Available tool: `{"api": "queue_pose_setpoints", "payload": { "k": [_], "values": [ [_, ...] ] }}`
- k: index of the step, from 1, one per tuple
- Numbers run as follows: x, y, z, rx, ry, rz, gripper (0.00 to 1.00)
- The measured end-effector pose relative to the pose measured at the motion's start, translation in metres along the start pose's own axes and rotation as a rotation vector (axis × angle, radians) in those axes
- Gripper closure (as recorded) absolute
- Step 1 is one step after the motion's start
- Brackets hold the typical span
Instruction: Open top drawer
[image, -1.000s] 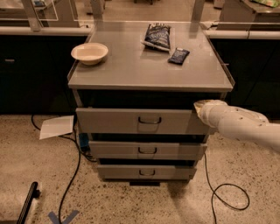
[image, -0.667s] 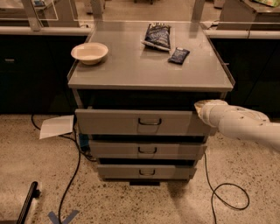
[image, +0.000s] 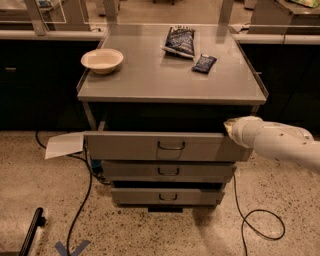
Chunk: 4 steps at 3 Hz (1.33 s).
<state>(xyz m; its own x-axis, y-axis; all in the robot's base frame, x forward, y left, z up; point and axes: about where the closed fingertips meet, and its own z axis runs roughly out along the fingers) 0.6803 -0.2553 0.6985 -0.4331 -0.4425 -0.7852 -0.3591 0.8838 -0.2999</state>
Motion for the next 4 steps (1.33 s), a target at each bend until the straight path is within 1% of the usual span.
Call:
{"api": "queue_pose_setpoints", "payload": {
  "k": [1,2,3,4],
  "values": [
    [0.017,0.011,-0.013,-0.048,0.062,0.016,1.00],
    [0.015,0.010,-0.015,-0.050,0.065,0.017,1.00],
    [0.031,0.022,-0.034,-0.100,0.118,0.048,1.00],
    [0.030,0.021,-0.033,-0.101,0.120,0.049,1.00]
  ]
}}
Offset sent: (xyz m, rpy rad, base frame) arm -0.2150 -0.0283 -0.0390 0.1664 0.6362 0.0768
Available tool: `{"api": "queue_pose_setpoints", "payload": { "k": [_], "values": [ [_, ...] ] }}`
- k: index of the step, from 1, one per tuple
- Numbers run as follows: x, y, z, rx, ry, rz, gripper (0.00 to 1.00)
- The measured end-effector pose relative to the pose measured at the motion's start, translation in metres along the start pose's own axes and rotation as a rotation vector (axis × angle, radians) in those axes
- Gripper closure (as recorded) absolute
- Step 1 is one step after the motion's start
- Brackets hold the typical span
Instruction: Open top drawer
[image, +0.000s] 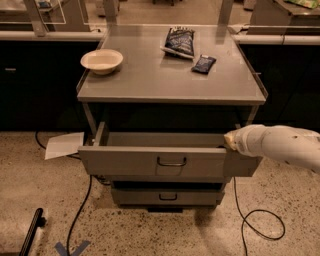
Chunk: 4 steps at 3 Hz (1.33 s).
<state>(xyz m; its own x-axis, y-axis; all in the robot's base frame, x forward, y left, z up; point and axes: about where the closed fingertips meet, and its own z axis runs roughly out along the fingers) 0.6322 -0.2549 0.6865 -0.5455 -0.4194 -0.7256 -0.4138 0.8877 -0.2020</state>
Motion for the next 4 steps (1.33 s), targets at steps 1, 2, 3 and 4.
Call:
{"api": "queue_pose_setpoints", "payload": {
  "k": [1,2,3,4],
  "values": [
    [0.021,0.011,-0.025,-0.049,0.051,0.049,1.00],
    [0.027,0.017,-0.040,-0.073,0.068,0.070,1.00],
    [0.050,0.027,-0.074,-0.121,0.109,0.137,1.00],
    [0.068,0.031,-0.110,-0.157,0.123,0.190,1.00]
  ]
}}
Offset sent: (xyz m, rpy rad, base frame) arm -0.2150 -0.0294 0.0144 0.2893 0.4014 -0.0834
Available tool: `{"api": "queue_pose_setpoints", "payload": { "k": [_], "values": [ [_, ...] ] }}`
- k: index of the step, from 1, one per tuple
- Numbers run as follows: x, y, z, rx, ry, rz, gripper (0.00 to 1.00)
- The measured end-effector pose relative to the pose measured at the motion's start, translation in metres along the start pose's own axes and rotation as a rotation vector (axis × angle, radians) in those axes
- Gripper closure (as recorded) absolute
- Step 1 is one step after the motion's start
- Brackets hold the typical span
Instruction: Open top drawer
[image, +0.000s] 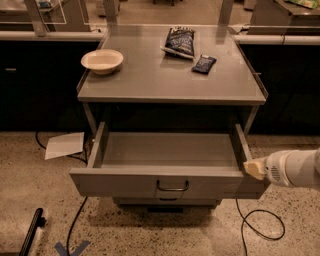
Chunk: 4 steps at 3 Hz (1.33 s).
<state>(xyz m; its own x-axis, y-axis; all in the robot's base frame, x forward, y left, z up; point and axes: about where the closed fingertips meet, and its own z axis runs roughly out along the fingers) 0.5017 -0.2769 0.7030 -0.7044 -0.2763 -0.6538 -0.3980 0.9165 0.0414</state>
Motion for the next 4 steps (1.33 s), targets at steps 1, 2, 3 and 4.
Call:
{"api": "queue_pose_setpoints", "payload": {
  "k": [1,2,3,4],
  "values": [
    [0.004,-0.003,-0.004,0.003,-0.002,0.013,1.00],
    [-0.024,-0.003,-0.016,0.039,-0.072,-0.033,1.00],
    [-0.059,-0.006,-0.043,0.123,-0.158,-0.074,1.00],
    [-0.068,-0.007,-0.051,0.144,-0.180,-0.083,0.88]
  ]
}}
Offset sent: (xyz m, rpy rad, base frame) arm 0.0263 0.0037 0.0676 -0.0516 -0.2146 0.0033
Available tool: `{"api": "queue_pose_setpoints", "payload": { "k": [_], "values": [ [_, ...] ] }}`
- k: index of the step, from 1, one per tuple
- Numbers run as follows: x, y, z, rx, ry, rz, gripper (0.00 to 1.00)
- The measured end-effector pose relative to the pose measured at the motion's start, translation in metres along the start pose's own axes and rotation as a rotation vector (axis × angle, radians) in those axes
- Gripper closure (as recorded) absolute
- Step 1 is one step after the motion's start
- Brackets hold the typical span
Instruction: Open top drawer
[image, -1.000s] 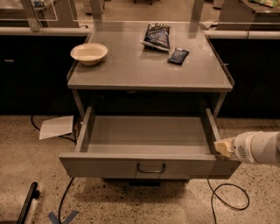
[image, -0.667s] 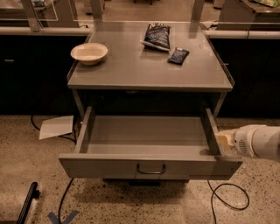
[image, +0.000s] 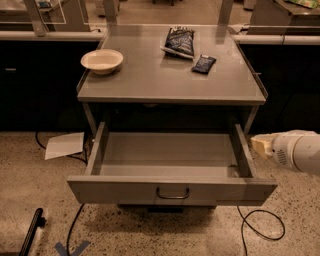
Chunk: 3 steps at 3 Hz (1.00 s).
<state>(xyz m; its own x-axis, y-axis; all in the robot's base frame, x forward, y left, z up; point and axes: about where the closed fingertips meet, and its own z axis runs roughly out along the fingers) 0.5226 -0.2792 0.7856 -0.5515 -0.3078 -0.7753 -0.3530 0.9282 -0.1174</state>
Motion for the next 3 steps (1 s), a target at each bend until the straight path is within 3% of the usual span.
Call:
{"api": "queue_pose_setpoints", "payload": {
  "k": [3],
  "values": [
    [-0.0001,0.0000,0.0000,0.000,0.000,0.000,0.17]
  ]
}}
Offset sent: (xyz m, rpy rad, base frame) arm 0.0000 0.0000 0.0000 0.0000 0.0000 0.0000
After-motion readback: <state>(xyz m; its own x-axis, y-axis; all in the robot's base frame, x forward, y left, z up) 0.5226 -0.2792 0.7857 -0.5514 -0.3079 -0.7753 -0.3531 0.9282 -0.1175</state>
